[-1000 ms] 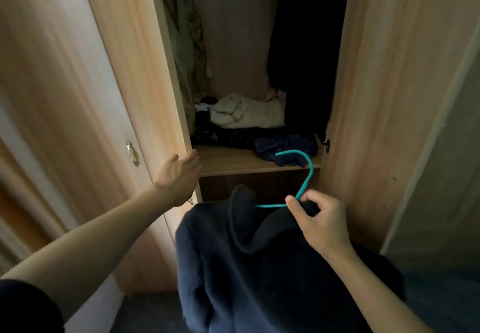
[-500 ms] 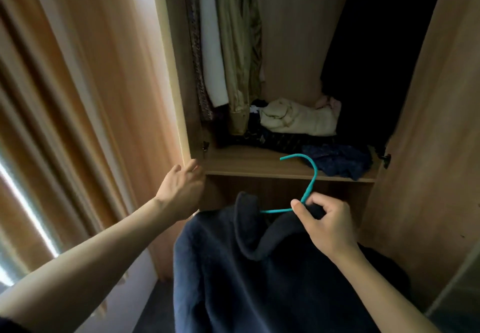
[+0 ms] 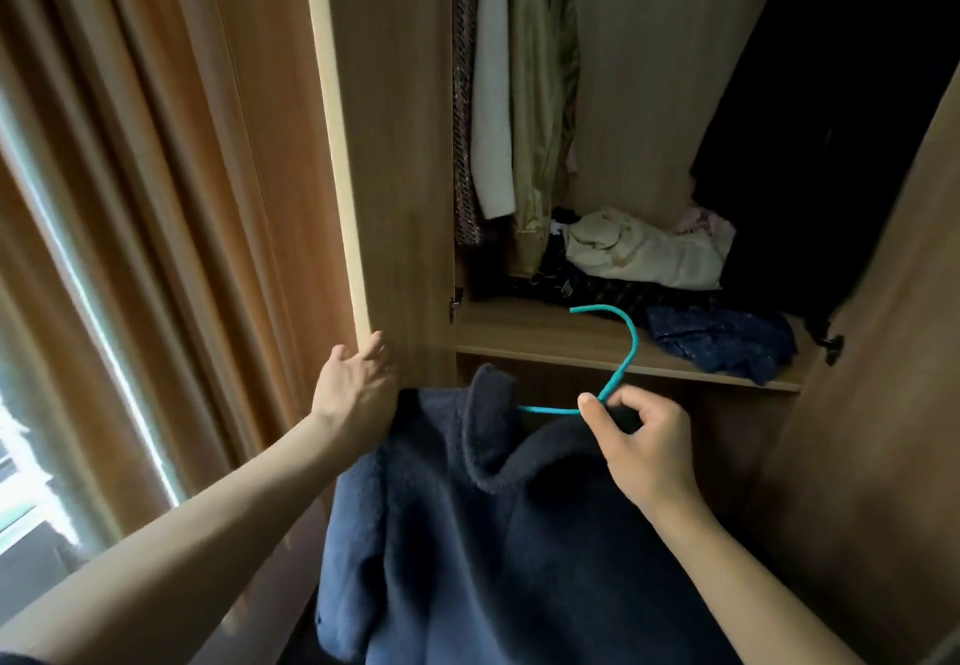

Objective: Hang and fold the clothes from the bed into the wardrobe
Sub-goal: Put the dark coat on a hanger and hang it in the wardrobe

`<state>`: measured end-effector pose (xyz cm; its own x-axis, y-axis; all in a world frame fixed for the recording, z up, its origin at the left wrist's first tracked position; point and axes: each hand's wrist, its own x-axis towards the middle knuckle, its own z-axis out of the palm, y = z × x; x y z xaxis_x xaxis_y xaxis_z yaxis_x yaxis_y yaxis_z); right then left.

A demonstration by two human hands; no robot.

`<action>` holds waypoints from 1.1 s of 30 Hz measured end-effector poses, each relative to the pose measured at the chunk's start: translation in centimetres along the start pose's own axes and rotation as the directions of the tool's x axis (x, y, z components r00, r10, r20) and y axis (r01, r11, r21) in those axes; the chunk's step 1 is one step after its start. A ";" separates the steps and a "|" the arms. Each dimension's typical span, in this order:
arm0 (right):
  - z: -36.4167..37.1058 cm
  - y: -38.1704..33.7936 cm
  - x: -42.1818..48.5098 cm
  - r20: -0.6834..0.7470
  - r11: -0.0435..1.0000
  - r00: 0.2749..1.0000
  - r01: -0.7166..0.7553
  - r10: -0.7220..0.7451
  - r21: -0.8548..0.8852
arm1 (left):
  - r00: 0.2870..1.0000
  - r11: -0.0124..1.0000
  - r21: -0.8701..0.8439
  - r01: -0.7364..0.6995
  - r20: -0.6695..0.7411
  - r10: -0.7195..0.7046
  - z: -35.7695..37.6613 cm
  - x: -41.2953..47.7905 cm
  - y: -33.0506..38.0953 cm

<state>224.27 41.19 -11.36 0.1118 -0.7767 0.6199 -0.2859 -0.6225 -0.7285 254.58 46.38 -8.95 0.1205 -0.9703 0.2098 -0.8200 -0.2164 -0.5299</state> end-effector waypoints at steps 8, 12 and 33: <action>-0.5 0.2 0.4 -0.066 1.000 0.998 -0.024 0.024 -0.001 | 0.973 0.784 -0.620 -0.031 -0.198 -0.119 -2.0 -0.6 1.7; -1.4 0.5 0.9 -0.069 0.999 0.998 -0.012 0.009 -0.042 | 0.965 0.530 -0.818 -0.223 -0.263 0.001 -5.7 -1.5 5.1; -11.0 2.4 -0.3 -0.130 0.990 0.991 -0.037 0.019 -0.138 | 0.838 0.386 -0.761 -0.522 -0.375 0.396 -10.5 2.6 13.8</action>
<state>213.11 40.93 -10.10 -0.0182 -0.7692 0.6388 -0.4181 -0.5745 -0.7037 237.67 41.98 -7.11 -0.4335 -0.8585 0.2741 -0.8048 0.5056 0.3109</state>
